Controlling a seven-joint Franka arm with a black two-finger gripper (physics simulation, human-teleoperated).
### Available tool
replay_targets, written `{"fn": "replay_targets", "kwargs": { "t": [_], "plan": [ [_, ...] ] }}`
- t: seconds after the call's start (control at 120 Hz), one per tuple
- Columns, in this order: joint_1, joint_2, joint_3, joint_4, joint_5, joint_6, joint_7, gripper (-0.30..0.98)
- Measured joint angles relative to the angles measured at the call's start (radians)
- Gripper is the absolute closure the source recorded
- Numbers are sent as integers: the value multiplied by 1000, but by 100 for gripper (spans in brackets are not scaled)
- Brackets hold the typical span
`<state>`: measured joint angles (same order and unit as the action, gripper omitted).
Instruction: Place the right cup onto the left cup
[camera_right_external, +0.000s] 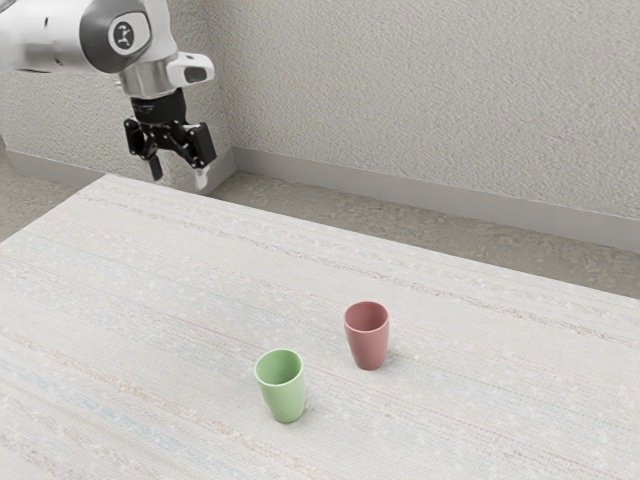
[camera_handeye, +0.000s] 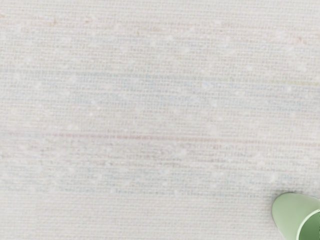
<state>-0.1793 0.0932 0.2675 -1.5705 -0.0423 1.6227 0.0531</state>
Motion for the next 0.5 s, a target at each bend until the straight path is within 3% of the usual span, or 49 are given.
{"fn": "replay_targets", "kwargs": {
  "t": [0.117, 0.275, 0.5],
  "plan": [
    [-13, 34, 0, 32, 3, 2, 6, 0],
    [1, 234, 9, 231, 1, -8, 13, 0],
    [-27, 379, -4, 238, -48, 40, 14, 0]
  ]
}}
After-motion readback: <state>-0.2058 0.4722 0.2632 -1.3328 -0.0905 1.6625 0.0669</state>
